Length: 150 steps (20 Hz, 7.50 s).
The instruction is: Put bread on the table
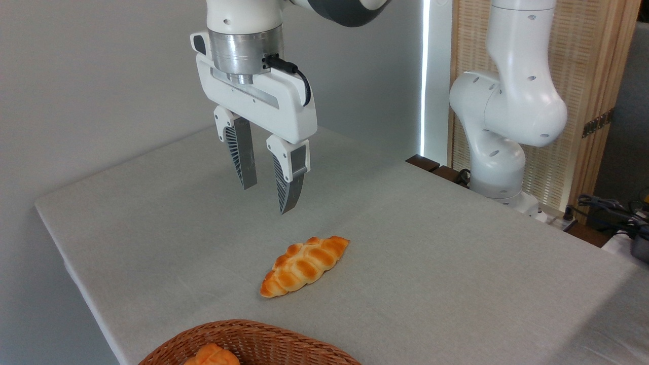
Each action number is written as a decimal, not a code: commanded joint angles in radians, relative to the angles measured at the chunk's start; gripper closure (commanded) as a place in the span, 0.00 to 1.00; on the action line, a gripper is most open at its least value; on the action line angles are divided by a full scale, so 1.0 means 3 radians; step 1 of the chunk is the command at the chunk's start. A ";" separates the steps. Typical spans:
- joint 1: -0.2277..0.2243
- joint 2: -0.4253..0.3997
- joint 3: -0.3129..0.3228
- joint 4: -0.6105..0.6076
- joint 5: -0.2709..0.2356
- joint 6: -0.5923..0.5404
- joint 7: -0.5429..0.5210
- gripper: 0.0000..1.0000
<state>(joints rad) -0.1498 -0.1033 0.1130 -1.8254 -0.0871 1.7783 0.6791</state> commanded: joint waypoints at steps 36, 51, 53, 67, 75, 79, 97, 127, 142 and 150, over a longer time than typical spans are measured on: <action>-0.0033 0.0063 0.0017 0.0087 -0.0052 0.0014 -0.0014 0.00; -0.0038 0.0007 0.0022 0.0077 -0.0057 0.0080 -0.0019 0.00; -0.0033 0.0007 0.0027 0.0077 -0.0057 0.0090 -0.0019 0.00; 0.0008 0.0584 0.0206 -0.0061 -0.0037 0.2058 -0.0019 0.00; 0.0008 0.0993 0.0457 -0.0046 0.0009 0.2499 0.0078 0.00; 0.0008 0.1131 0.0462 -0.0046 0.0009 0.2509 0.0094 0.00; 0.0008 0.1346 0.0462 -0.0026 0.0009 0.2504 0.0482 0.65; 0.0039 0.0233 0.0411 -0.0255 -0.0042 0.1662 0.0370 0.53; -0.0043 -0.0085 0.0416 -0.1048 0.0014 0.1047 0.0400 0.00; -0.0043 -0.0080 0.0416 -0.1033 0.0014 0.1072 0.0406 0.00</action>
<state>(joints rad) -0.1563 -0.1230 0.2328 -2.1430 -0.0868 2.1085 0.7990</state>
